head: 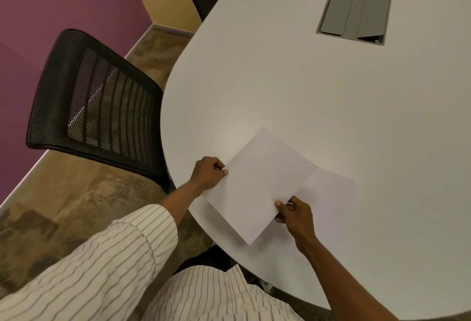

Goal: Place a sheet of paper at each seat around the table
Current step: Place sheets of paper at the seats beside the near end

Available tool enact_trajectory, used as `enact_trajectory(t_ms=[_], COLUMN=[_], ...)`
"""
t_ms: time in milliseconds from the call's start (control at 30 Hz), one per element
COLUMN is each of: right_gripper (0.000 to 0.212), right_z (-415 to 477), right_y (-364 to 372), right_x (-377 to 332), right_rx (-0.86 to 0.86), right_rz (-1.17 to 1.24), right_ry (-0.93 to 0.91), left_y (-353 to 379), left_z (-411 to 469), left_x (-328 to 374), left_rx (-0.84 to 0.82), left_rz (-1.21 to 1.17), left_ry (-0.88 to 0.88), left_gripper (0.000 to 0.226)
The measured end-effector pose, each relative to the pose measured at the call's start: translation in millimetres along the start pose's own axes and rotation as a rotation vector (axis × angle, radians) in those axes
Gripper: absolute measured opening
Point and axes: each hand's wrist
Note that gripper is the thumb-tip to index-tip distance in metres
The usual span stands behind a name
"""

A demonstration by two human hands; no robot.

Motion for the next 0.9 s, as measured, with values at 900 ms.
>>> enact_trajectory(t_ms=[900], right_gripper=[0.026], right_z=[156], right_y=[233], right_x=[-93], right_rx=[0.118], right_rz=[-0.090], right_ry=[0.283], left_y=[-146], left_z=[279], left_x=[18], left_rx=[0.031], left_rz=[0.323], left_ry=[0.172], left_gripper=[0.010])
Point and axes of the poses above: each hand's wrist, its own z-axis towards the middle knuckle, its own y-axis out of the palm, x = y × z, and after that the axes turned 6 degrees about z, right-handed
